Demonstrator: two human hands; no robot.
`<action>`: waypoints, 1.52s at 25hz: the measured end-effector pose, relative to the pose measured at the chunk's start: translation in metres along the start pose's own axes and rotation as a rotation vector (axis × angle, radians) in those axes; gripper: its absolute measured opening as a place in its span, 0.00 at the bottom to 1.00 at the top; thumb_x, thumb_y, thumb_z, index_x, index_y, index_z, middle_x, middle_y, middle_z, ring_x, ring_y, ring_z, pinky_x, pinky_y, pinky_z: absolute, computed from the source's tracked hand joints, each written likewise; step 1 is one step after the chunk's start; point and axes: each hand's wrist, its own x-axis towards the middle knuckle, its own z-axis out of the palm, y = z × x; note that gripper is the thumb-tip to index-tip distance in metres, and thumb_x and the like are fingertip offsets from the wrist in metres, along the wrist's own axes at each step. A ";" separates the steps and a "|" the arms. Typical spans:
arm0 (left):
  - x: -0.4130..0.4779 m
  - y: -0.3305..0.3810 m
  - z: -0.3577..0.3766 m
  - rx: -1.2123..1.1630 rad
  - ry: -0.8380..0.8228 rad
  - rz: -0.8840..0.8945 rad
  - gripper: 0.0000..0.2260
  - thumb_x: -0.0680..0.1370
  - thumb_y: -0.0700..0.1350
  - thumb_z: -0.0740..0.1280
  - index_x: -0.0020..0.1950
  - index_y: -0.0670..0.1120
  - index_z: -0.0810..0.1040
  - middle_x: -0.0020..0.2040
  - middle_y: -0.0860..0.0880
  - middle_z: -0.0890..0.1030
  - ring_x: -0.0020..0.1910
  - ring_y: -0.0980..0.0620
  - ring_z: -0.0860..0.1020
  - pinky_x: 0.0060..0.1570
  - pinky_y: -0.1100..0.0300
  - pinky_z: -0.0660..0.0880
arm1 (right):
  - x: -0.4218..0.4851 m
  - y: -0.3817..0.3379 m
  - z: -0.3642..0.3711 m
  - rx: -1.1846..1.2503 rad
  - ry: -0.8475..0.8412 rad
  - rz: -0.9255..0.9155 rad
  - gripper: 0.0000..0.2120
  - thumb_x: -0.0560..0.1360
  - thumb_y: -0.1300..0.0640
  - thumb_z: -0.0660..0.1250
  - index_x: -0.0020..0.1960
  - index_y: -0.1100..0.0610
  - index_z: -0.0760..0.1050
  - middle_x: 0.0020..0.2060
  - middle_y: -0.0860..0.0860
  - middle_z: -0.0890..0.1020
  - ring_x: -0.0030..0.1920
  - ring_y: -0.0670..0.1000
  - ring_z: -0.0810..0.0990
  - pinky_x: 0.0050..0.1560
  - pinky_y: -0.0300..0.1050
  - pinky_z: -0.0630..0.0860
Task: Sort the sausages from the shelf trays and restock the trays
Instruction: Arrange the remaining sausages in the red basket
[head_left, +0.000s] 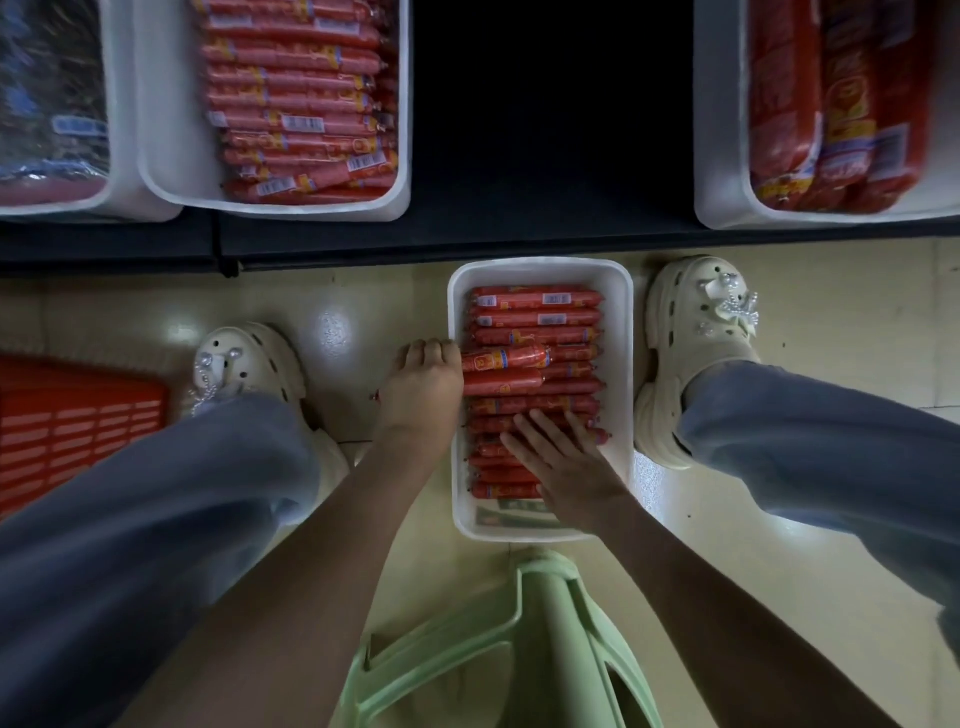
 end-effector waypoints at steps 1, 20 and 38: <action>-0.001 0.002 0.005 0.005 -0.015 -0.002 0.10 0.62 0.35 0.65 0.41 0.39 0.81 0.34 0.43 0.80 0.33 0.44 0.80 0.39 0.57 0.78 | -0.002 -0.001 0.001 -0.026 -0.009 -0.014 0.44 0.62 0.56 0.73 0.74 0.51 0.58 0.72 0.53 0.68 0.73 0.55 0.60 0.69 0.61 0.56; 0.023 -0.002 0.001 -0.155 -0.052 -0.209 0.13 0.61 0.32 0.71 0.45 0.35 0.78 0.36 0.37 0.79 0.34 0.38 0.79 0.36 0.52 0.77 | 0.002 0.022 -0.007 0.146 0.085 0.099 0.35 0.67 0.45 0.68 0.72 0.52 0.63 0.69 0.55 0.71 0.68 0.56 0.66 0.69 0.58 0.61; -0.060 0.087 0.047 -0.161 -0.570 0.130 0.33 0.80 0.50 0.60 0.78 0.43 0.46 0.78 0.41 0.50 0.76 0.42 0.51 0.75 0.48 0.49 | -0.013 0.012 -0.013 0.104 -0.065 0.255 0.33 0.70 0.51 0.59 0.73 0.59 0.59 0.70 0.56 0.69 0.72 0.57 0.65 0.69 0.58 0.56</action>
